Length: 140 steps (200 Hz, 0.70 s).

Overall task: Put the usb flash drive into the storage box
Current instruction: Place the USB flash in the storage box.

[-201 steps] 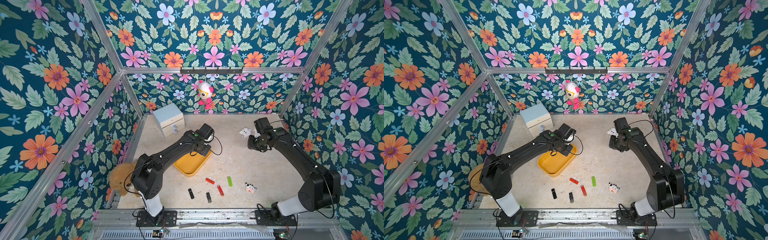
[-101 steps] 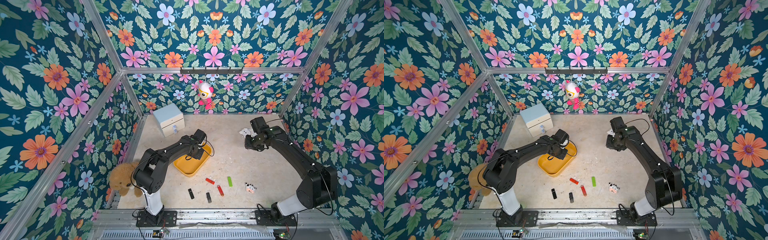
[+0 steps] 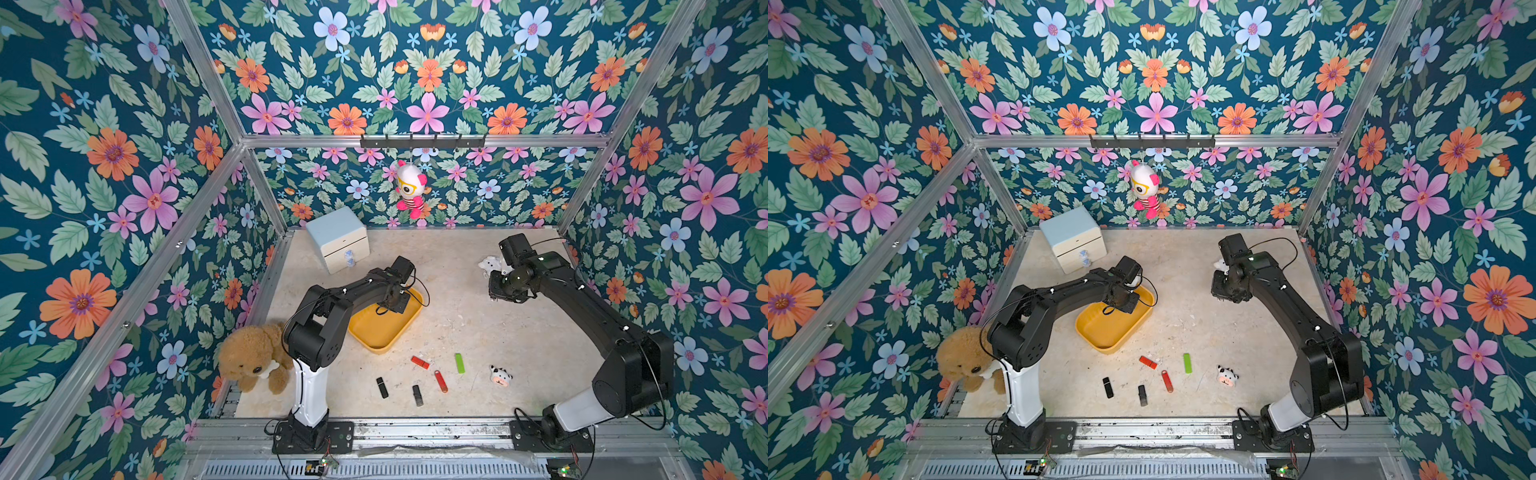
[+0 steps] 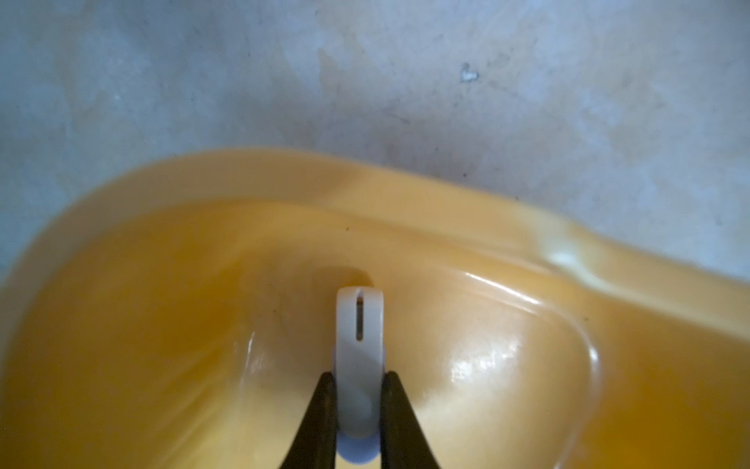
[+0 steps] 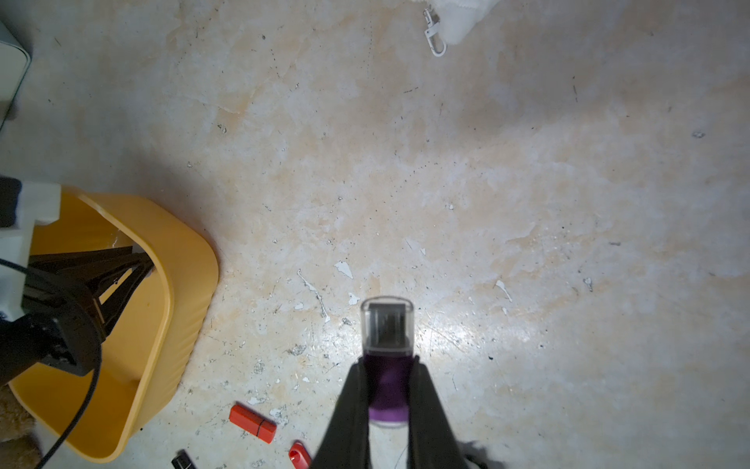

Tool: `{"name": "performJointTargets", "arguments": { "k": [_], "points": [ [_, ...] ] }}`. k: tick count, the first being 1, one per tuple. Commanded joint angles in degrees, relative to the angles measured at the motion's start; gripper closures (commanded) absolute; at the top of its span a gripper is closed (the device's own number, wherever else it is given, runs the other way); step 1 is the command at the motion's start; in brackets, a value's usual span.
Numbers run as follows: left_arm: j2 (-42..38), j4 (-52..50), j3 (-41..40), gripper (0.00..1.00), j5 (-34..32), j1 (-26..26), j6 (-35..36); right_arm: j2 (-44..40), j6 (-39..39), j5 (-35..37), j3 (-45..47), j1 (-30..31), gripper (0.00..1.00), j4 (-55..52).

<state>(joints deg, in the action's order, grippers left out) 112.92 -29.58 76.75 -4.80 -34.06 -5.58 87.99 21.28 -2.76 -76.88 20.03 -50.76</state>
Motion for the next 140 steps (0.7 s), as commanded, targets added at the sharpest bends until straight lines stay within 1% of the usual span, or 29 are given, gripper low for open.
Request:
{"name": "performJointTargets", "arguments": {
  "k": [1,16,40,51,58,87,107,126,129,140],
  "points": [
    [0.65,-0.38,0.24,0.82,-1.09,0.15,0.32,0.31,-0.01,0.73,-0.15,0.3,1.0,-0.51],
    [0.54,-0.14,-0.17,0.75,-0.89,0.16,0.05,0.68,0.04,0.74,-0.33,0.72,1.0,-0.39],
    [-0.76,0.31,-0.85,0.59,-0.31,0.16,-0.35,1.44,0.17,0.79,-0.6,1.35,1.0,-0.31],
    [-1.74,0.5,-0.99,0.5,0.17,0.19,-0.56,1.64,0.24,0.75,-0.71,1.67,1.0,-0.09],
    [-2.51,-0.11,-0.5,0.47,0.91,0.14,-0.49,1.83,0.35,0.76,-0.85,1.98,1.0,-0.04],
    [-7.98,-1.82,1.78,0.42,1.39,0.14,-1.68,2.85,0.79,1.09,-2.09,3.58,1.0,-0.35],
    [-11.4,-3.87,3.99,0.37,-2.17,0.92,-3.04,4.37,1.03,1.66,-4.18,5.66,1.0,-0.86],
    [-11.81,-10.05,7.45,0.36,-3.76,3.37,-5.65,6.49,1.12,2.03,-7.83,8.5,1.0,-1.99],
    [-11.95,-10.67,7.62,0.36,-4.45,3.62,-6.0,8.36,1.21,2.2,-8.56,9.08,1.0,-2.17],
    [-12.81,-11.97,7.61,0.36,-6.18,4.49,-6.96,10.7,1.22,2.41,-11.44,11.23,1.0,-3.01]
  ]
}}
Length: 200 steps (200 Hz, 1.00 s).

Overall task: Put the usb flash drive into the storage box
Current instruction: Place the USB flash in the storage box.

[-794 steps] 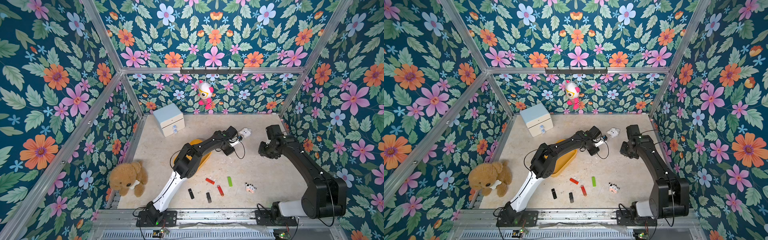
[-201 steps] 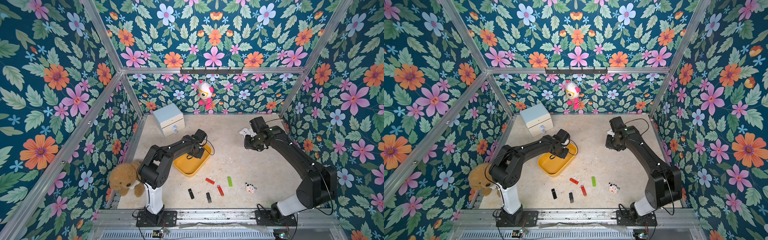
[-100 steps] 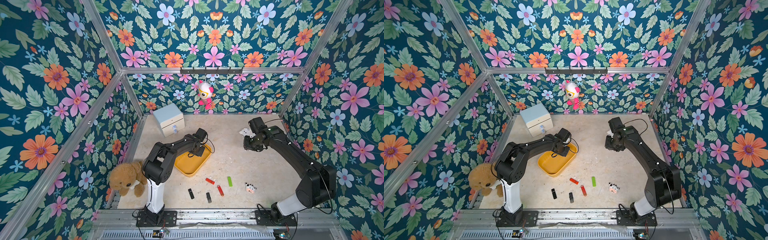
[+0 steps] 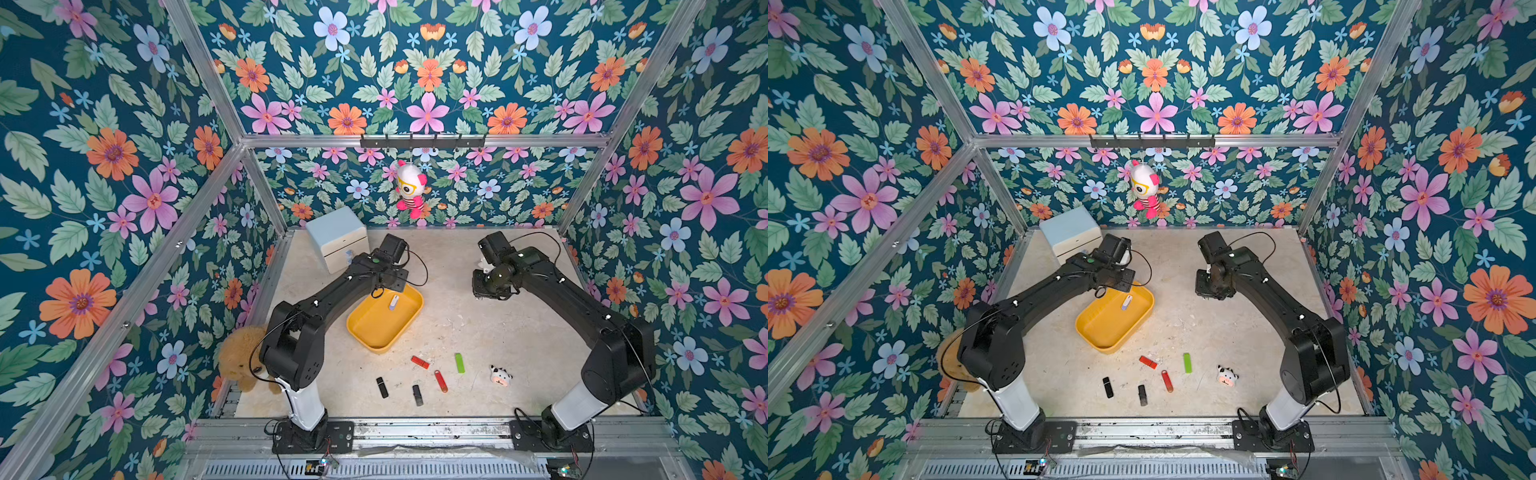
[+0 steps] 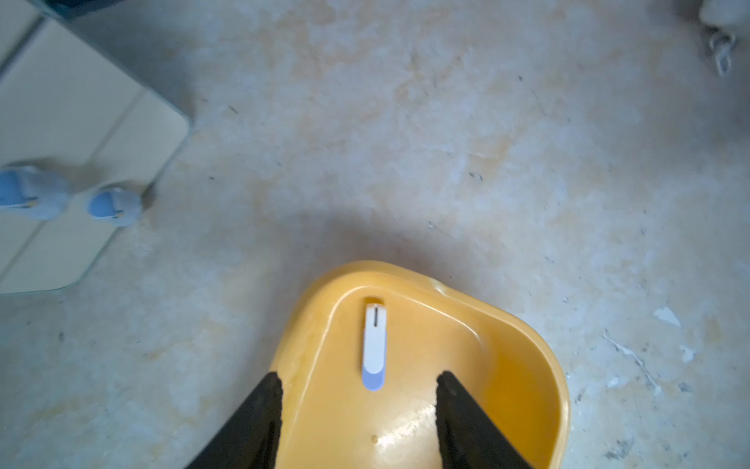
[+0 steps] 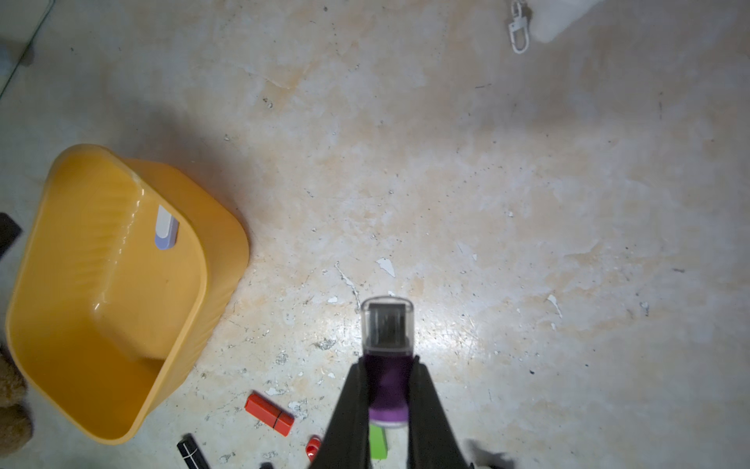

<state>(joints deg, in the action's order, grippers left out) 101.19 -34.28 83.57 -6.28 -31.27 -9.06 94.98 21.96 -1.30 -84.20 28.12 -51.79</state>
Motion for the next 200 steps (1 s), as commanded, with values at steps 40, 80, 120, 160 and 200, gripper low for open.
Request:
{"name": "performJointTargets", "arguments": {
  "k": [40,80,120,160,200],
  "points": [
    [-6.67,-6.57,-5.92,0.31,-6.26,6.4,-8.58,11.71,1.03,0.33,-14.16,10.04,1.0,-4.28],
    [-10.15,-5.99,-11.86,0.29,-6.13,9.75,-11.89,19.72,0.63,-0.24,-23.11,15.58,1.0,-6.87],
    [-13.52,-5.99,-15.5,0.26,-5.35,12.68,-13.18,26.36,0.11,-1.57,-29.35,17.89,1.0,-7.93],
    [-14.79,-6.06,-16.06,0.25,-4.58,14.3,-13.04,31.8,-0.45,-3.03,-35.09,18.38,1.0,-9.01],
    [-14.15,-6.13,-16.09,0.24,-4.01,15.09,-12.49,37.15,-1.11,-3.89,-42.03,19.06,1.0,-12.47]
  ]
}}
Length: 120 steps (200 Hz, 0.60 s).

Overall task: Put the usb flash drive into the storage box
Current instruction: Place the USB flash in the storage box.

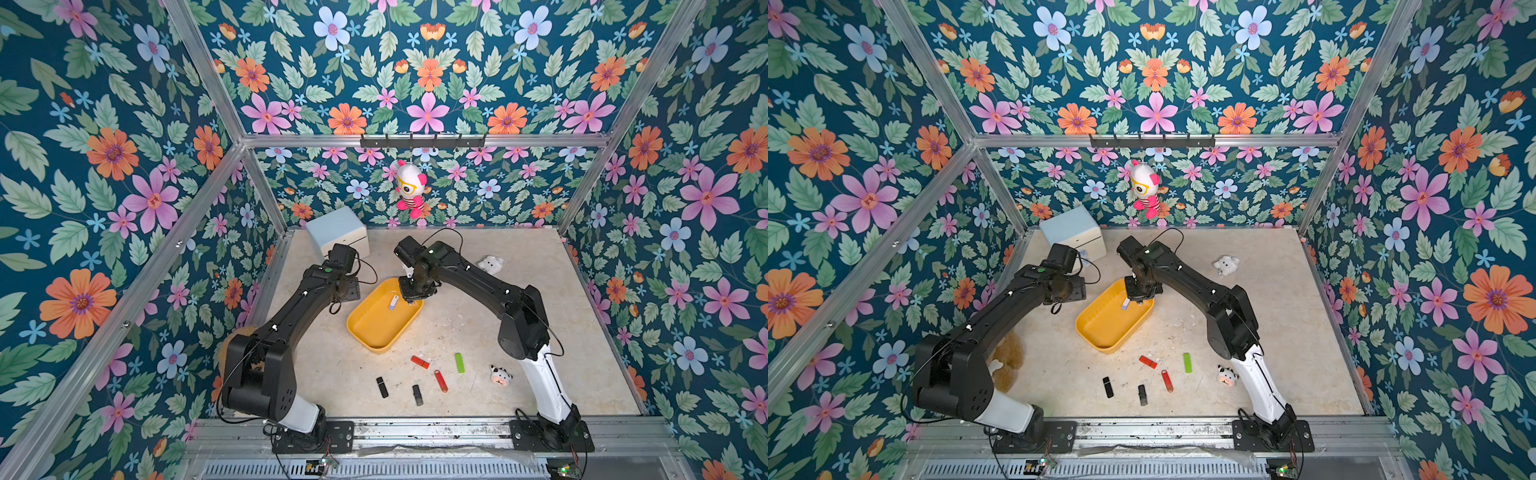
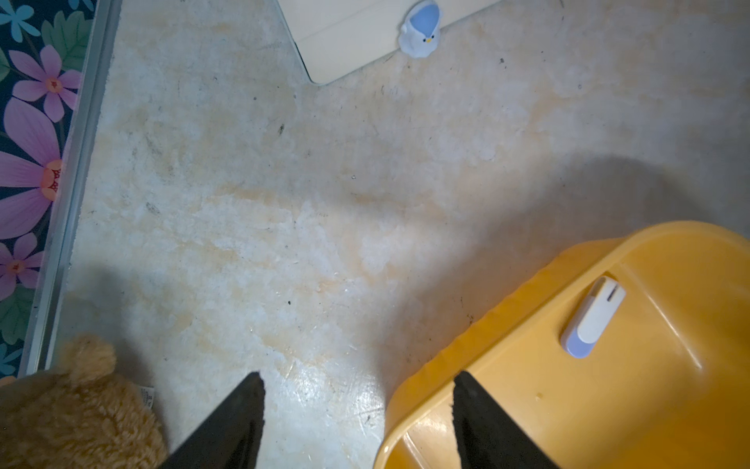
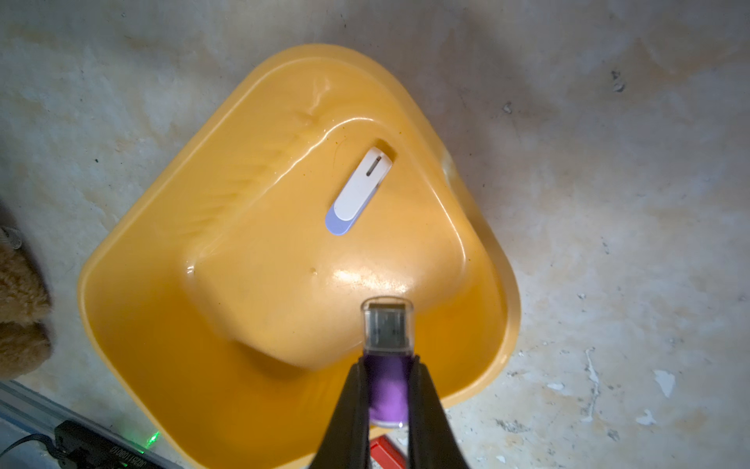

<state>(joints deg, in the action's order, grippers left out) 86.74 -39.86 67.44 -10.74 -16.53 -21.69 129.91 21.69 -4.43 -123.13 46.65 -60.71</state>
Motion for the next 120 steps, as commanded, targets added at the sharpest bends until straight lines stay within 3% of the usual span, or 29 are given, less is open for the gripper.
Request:
{"name": "performJointTargets", "arguments": {
  "k": [1,84,120],
  "points": [
    [0.33,-0.56,0.05,0.24,0.45,0.36,0.11,2.34,-0.86,-0.76,-3.22,0.53,1.0,-3.68],
    [0.9,0.57,-1.03,0.23,1.96,0.89,0.62,7.16,-0.99,0.02,-3.76,0.81,1.0,-3.9],
    [0.85,0.66,-1.28,0.23,1.98,0.9,0.75,10.96,-1.12,-0.06,-8.74,0.81,1.0,-5.99]
  ]
}}
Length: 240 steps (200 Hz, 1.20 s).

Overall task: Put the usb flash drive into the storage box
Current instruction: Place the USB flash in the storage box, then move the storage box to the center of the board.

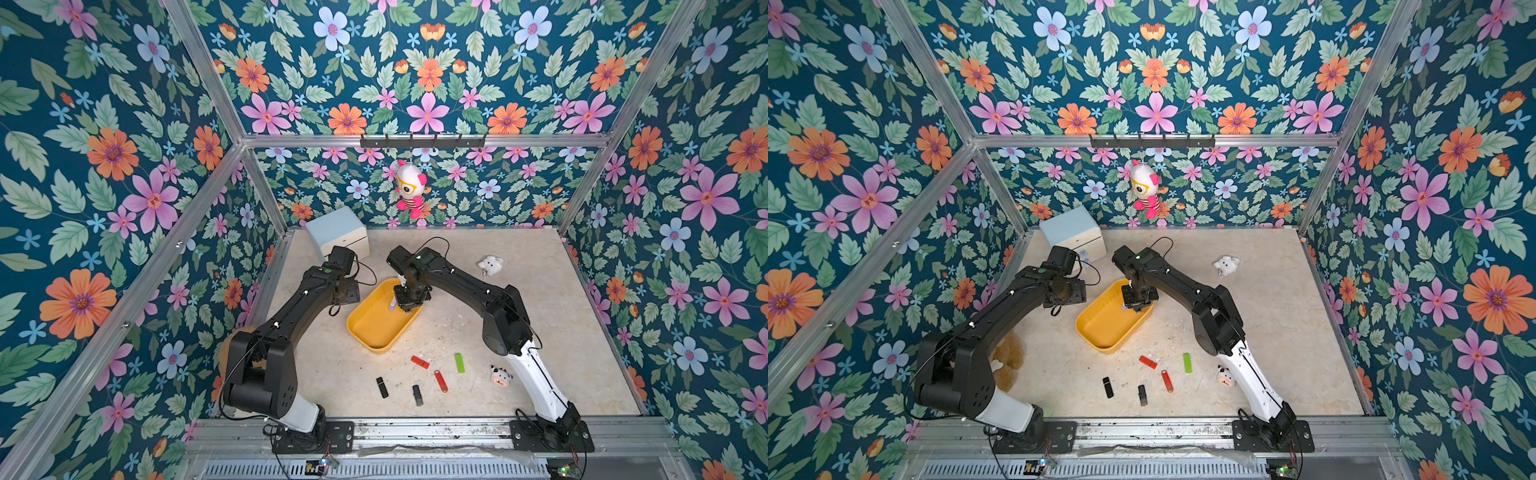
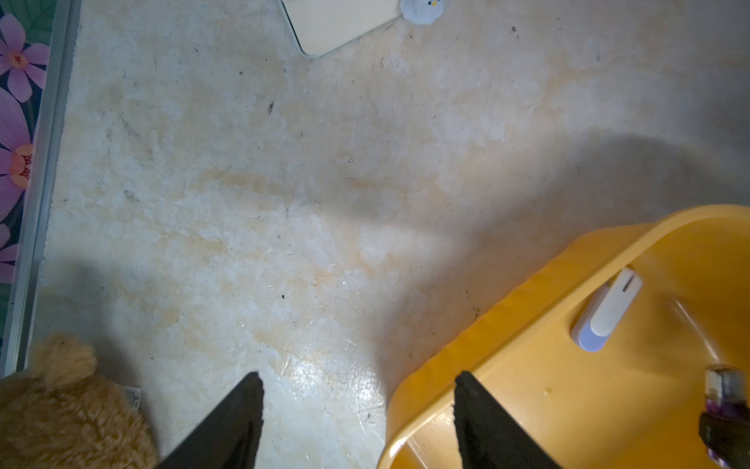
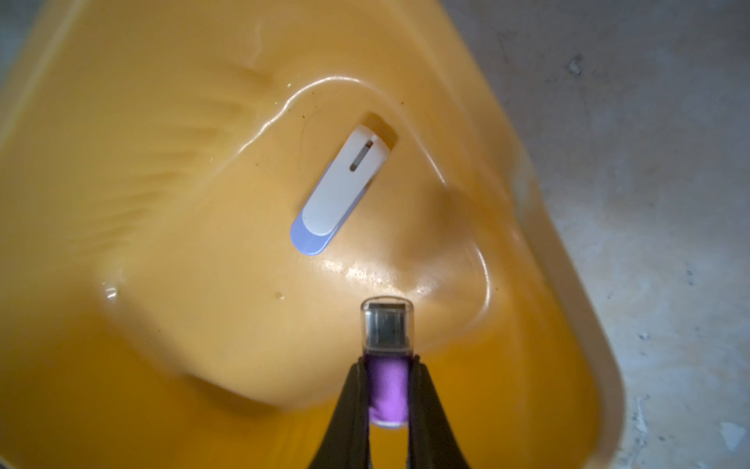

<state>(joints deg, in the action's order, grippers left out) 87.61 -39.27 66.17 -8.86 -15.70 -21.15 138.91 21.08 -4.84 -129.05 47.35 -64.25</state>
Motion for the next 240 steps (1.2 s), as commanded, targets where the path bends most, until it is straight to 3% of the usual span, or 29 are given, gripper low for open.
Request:
{"name": "performJointTargets", "arguments": {
  "k": [1,42,102,147,240],
  "points": [
    [-0.05,0.07,0.0,0.23,0.09,0.06,0.17,2.05,-0.51,0.32,-2.89,0.11,1.0,-2.54],
    [-0.24,0.24,-0.8,0.23,0.64,0.06,0.32,5.35,0.24,1.76,-7.79,-0.8,1.0,-5.97],
    [-0.68,0.42,-1.66,0.23,0.68,0.06,0.71,1.05,-0.03,1.95,0.01,-3.86,1.0,-3.0],
    [-0.6,0.64,-1.89,0.23,1.52,0.06,0.3,1.76,-0.47,1.81,0.12,-3.97,1.0,-2.64],
    [-3.54,0.59,-4.1,0.23,3.59,-0.47,0.32,7.77,-0.95,1.41,-8.57,-2.63,1.0,-5.41]
  ]
}}
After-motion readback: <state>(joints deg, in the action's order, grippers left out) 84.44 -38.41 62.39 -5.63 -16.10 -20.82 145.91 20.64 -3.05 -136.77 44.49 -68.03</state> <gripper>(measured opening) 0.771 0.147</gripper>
